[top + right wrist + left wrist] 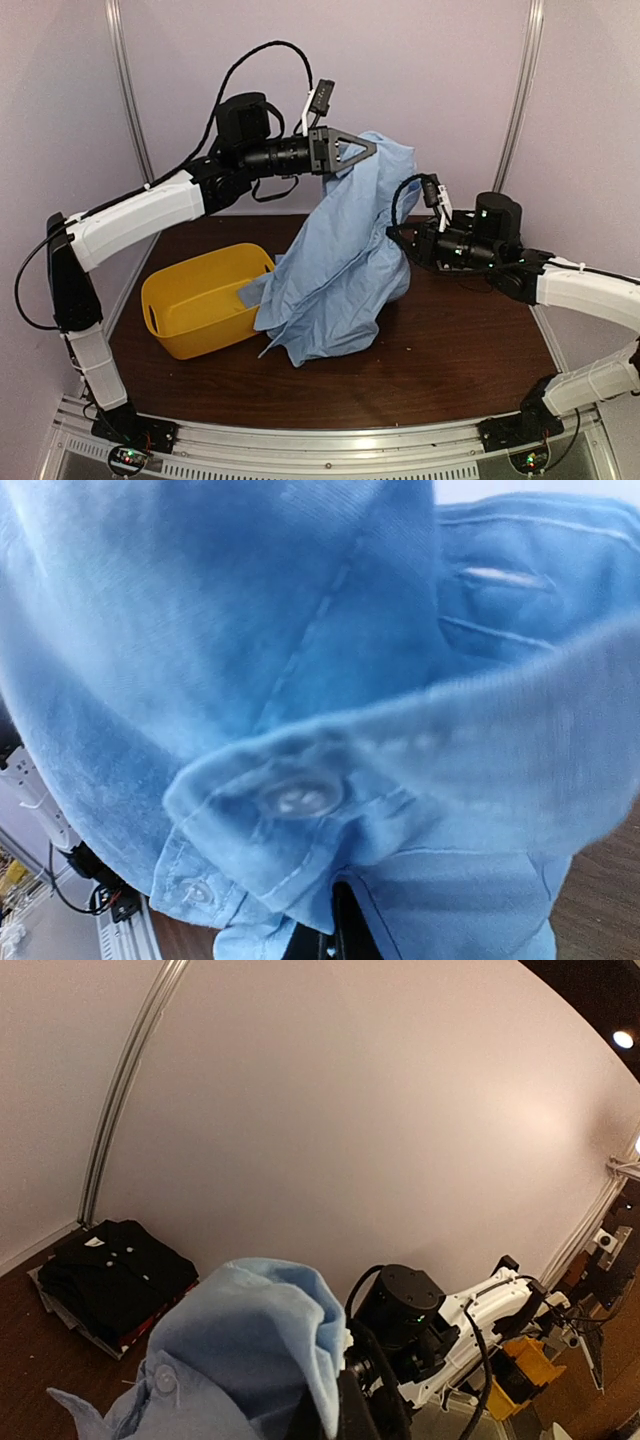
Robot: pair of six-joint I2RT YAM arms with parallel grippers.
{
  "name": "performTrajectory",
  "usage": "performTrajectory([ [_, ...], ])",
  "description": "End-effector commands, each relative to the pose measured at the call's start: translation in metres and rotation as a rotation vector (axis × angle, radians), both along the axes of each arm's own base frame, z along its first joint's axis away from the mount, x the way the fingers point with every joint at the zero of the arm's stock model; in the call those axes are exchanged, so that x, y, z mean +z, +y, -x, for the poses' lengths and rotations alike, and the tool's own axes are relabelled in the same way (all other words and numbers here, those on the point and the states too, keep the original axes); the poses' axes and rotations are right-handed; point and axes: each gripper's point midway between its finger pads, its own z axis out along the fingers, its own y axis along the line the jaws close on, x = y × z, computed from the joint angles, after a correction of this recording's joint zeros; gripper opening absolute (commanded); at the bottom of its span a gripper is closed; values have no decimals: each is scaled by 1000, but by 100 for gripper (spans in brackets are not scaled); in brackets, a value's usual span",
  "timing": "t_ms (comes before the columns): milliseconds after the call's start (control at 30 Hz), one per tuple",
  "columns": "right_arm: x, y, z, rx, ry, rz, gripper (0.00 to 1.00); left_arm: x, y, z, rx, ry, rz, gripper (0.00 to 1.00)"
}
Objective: Fold and stack the long sleeve shirts
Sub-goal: Pass from the left arm to the right, then place the crumpled shirt at the center of the board.
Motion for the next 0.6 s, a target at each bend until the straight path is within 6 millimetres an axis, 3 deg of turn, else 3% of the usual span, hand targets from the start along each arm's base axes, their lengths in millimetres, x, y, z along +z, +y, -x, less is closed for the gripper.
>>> performTrajectory([
  [0, 3, -51, -28, -317, 7, 110, 0, 1, 12, -6, 43, -46, 8, 0],
  [167, 4, -134, -30, -695, 48, 203, 0, -37, 20, -33, 111, 13, -58, 0],
  [233, 8, -155, -23, -771, 44, 228, 0, -49, 22, -38, 119, 28, -79, 1],
  [300, 13, -172, -17, -835, 39, 253, 0, -61, 21, -41, 122, 35, -106, 11],
  [400, 16, -181, -10, -850, 50, 290, 0, -82, 20, -46, 134, 57, -172, 37],
  [567, -7, -170, -7, -774, 111, 354, 0, -119, 42, -59, 276, 33, -350, 58],
])
